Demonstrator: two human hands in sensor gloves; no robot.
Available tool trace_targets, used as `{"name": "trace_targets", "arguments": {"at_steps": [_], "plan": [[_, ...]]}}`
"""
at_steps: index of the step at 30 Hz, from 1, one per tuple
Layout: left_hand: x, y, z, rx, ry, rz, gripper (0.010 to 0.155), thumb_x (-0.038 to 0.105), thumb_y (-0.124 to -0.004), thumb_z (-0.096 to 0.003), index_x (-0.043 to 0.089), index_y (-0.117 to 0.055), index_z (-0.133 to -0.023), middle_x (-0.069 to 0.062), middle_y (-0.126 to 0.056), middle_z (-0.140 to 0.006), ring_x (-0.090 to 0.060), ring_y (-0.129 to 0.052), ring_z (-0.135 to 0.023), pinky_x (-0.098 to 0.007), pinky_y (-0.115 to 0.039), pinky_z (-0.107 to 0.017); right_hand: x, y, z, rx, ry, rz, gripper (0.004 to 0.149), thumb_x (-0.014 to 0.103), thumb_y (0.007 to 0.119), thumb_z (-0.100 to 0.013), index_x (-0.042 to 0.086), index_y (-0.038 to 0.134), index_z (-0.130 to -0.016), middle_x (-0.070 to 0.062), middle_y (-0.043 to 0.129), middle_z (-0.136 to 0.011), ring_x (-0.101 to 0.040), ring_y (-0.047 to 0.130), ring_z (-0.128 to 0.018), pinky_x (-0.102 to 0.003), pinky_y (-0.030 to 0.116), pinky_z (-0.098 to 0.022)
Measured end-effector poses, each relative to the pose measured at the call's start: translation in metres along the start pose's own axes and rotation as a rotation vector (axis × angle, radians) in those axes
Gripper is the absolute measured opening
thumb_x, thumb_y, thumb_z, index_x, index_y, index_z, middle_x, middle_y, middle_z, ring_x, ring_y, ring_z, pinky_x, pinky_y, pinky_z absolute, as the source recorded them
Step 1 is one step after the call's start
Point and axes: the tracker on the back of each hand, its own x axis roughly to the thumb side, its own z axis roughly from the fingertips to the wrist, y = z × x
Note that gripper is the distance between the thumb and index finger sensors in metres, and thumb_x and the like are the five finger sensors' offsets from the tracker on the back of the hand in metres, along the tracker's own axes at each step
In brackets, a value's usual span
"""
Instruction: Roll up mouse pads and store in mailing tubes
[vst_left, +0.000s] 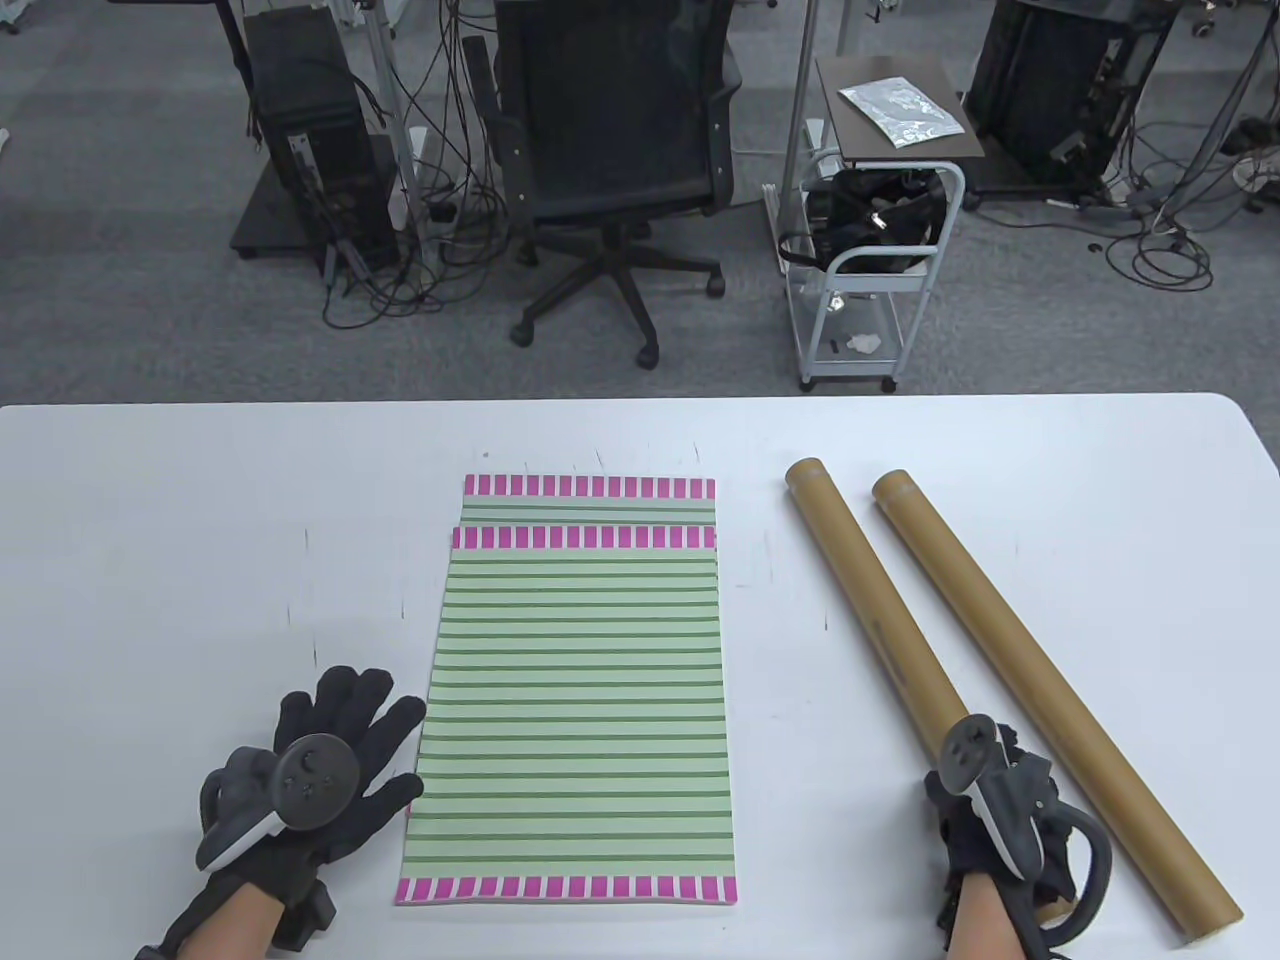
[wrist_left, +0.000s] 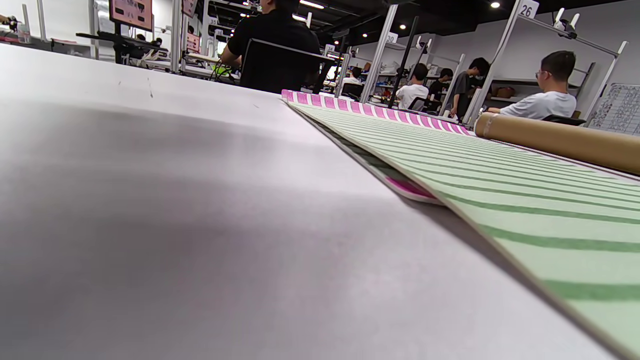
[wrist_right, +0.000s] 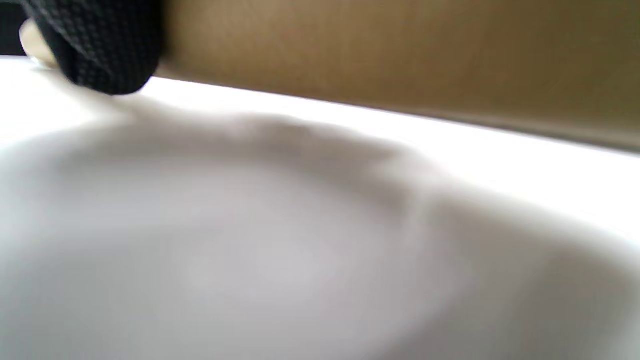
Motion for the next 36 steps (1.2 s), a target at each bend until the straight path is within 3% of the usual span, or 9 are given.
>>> {"name": "trace_targets", "arguments": {"at_steps": [6,11,18,20,25,30,31,33,36], "plan": [[-0.003,0.002,0.002,0.021,0.001,-0.016,0.078,0.073,-0.058,-0.0378,0.056,-0.029,-0.108,0.019,-0.020,-0.124,-0.013,-0.009,-0.118,-0.049,-0.017,-0.090,0.043,-0.020,0.022,-0.187,-0.299,-0.092,0.082,0.058,0.080,-0.039,0.025,0.048,-0.106,0.003,0.073,-0.094,-0.023,0.080,-0.076,-0.043,0.071,-0.063],[-0.018,0.003,0.000,-0.017,0.016,0.236,0.084,0.074,-0.056,-0.0383,0.044,-0.026,-0.110,0.009,-0.039,-0.124,-0.023,-0.033,-0.119,-0.050,-0.037,-0.089,0.067,-0.029,0.045,-0.333,-0.508,-0.005,0.081,0.055,0.079,-0.040,0.031,0.038,-0.105,0.008,0.062,-0.100,-0.021,0.071,-0.085,-0.045,0.064,-0.070],[-0.036,0.000,0.000,-0.011,0.027,0.634,0.083,0.075,-0.056,-0.0393,0.044,-0.027,-0.111,0.005,-0.039,-0.124,-0.026,-0.035,-0.117,-0.048,-0.040,-0.088,0.072,-0.030,0.055,-0.353,-0.598,0.011,0.080,0.048,0.087,-0.036,0.043,0.038,-0.099,0.013,0.058,-0.101,-0.017,0.068,-0.092,-0.056,0.053,-0.077],[-0.036,-0.001,-0.001,-0.017,0.019,0.695,0.080,0.074,-0.058,-0.0397,0.046,-0.035,-0.111,0.003,-0.042,-0.123,-0.027,-0.038,-0.116,-0.048,-0.041,-0.088,0.071,-0.029,0.055,-0.349,-0.611,0.021,0.080,0.047,0.088,-0.036,0.044,0.037,-0.098,0.013,0.058,-0.102,-0.017,0.068,-0.093,-0.057,0.051,-0.077],[-0.032,-0.002,-0.003,-0.044,-0.038,0.782,0.069,0.069,-0.061,-0.0422,0.048,-0.050,-0.107,0.007,-0.044,-0.123,-0.024,-0.039,-0.117,-0.048,-0.040,-0.088,0.072,-0.028,0.056,-0.330,-0.637,0.007,0.080,0.045,0.088,-0.035,0.044,0.037,-0.097,0.015,0.058,-0.102,-0.016,0.068,-0.095,-0.061,0.047,-0.078],[-0.030,-0.002,-0.002,-0.026,-0.042,0.818,0.065,0.064,-0.064,-0.0453,0.046,-0.048,-0.106,0.011,-0.047,-0.121,-0.021,-0.044,-0.116,-0.045,-0.045,-0.088,0.074,-0.029,0.059,-0.337,-0.661,-0.001,0.080,0.045,0.088,-0.035,0.045,0.037,-0.097,0.017,0.059,-0.101,-0.016,0.068,-0.095,-0.062,0.045,-0.078],[-0.030,-0.002,-0.002,-0.026,-0.046,0.840,0.067,0.063,-0.063,-0.0472,0.045,-0.039,-0.107,0.009,-0.046,-0.121,-0.023,-0.045,-0.115,-0.044,-0.047,-0.088,0.075,-0.030,0.061,-0.334,-0.678,-0.001,0.080,0.045,0.089,-0.035,0.045,0.038,-0.097,0.017,0.059,-0.101,-0.015,0.068,-0.094,-0.062,0.045,-0.078],[-0.028,0.000,-0.002,-0.006,-0.036,0.902,0.061,0.055,-0.064,-0.0500,0.036,-0.042,-0.103,0.008,-0.052,-0.116,-0.023,-0.056,-0.112,-0.040,-0.058,-0.085,0.080,-0.031,0.068,-0.349,-0.717,0.024,0.080,0.045,0.088,-0.035,0.044,0.038,-0.097,0.017,0.060,-0.101,-0.016,0.070,-0.093,-0.062,0.048,-0.077],[-0.034,0.003,0.000,0.035,0.015,0.883,0.056,0.051,-0.066,-0.0505,0.032,-0.048,-0.100,0.004,-0.059,-0.113,-0.025,-0.066,-0.107,-0.037,-0.067,-0.080,0.085,-0.033,0.073,-0.360,-0.739,0.016,0.079,0.046,0.088,-0.035,0.043,0.039,-0.098,0.016,0.061,-0.101,-0.017,0.072,-0.092,-0.060,0.051,-0.076]]}}
